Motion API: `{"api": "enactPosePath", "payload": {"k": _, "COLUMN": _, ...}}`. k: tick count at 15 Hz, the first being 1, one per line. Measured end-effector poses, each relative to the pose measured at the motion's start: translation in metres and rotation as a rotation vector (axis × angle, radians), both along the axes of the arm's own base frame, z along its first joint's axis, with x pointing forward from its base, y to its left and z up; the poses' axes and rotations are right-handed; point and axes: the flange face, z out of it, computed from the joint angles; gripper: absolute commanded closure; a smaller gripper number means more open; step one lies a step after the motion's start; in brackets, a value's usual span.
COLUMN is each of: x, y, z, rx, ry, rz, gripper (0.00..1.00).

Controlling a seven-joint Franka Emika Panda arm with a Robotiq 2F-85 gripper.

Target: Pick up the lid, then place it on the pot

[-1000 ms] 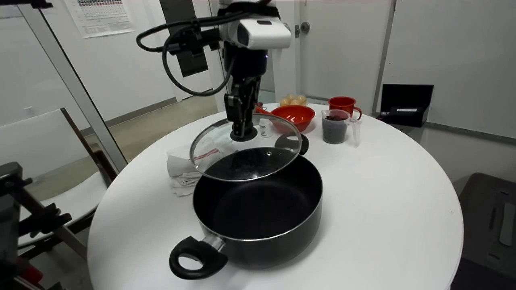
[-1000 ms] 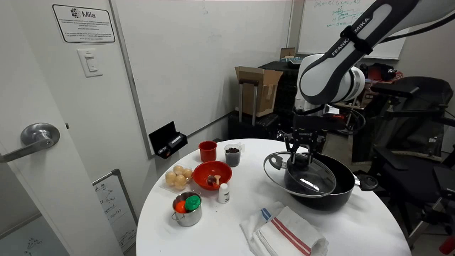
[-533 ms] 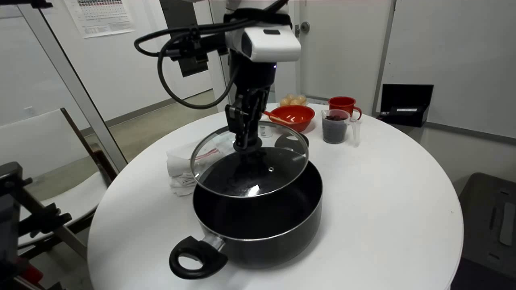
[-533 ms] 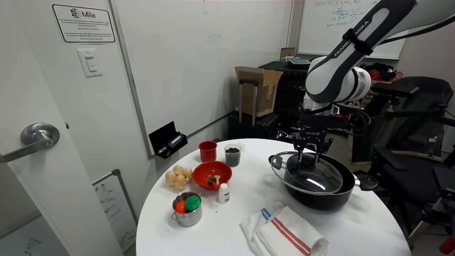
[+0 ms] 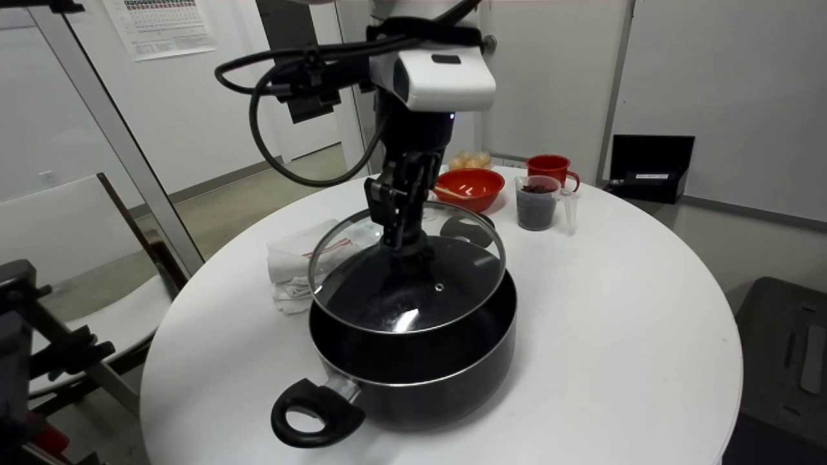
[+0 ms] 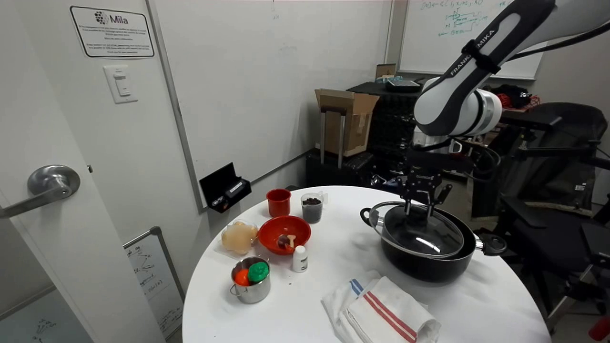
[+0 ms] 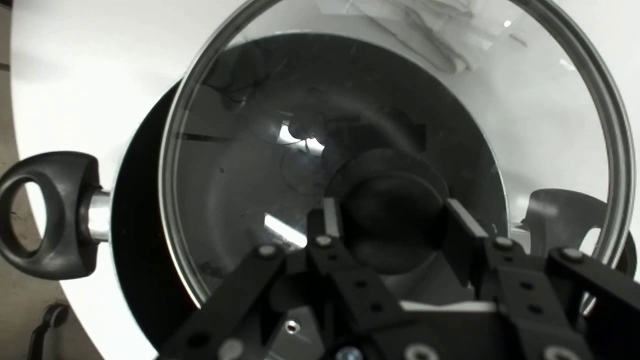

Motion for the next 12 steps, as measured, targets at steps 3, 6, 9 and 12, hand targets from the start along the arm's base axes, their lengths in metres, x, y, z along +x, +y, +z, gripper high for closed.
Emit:
{"api": "enactPosePath", "payload": {"k": 3, "x": -0.003, "y": -0.007, "z": 0.0, "rx": 0.001, "ry": 0.001, "rz": -0.018, "gripper": 0.75}}
{"api": "enactPosePath", "payload": {"k": 6, "x": -0.006, "y": -0.013, "z": -0.002, "rx": 0.005, "ry": 0.005, "rz": -0.038, "gripper": 0.75}}
{"api": "enactPosePath", "payload": {"k": 9, "x": -0.014, "y": -0.018, "z": -0.006, "rx": 0.007, "ry": 0.017, "rz": -0.054, "gripper": 0.75}}
{"api": "enactPosePath", "payload": {"k": 12, "x": -0.021, "y": -0.024, "z": -0.01, "rx": 0.009, "ry": 0.028, "rz": -0.075, "gripper": 0.75}}
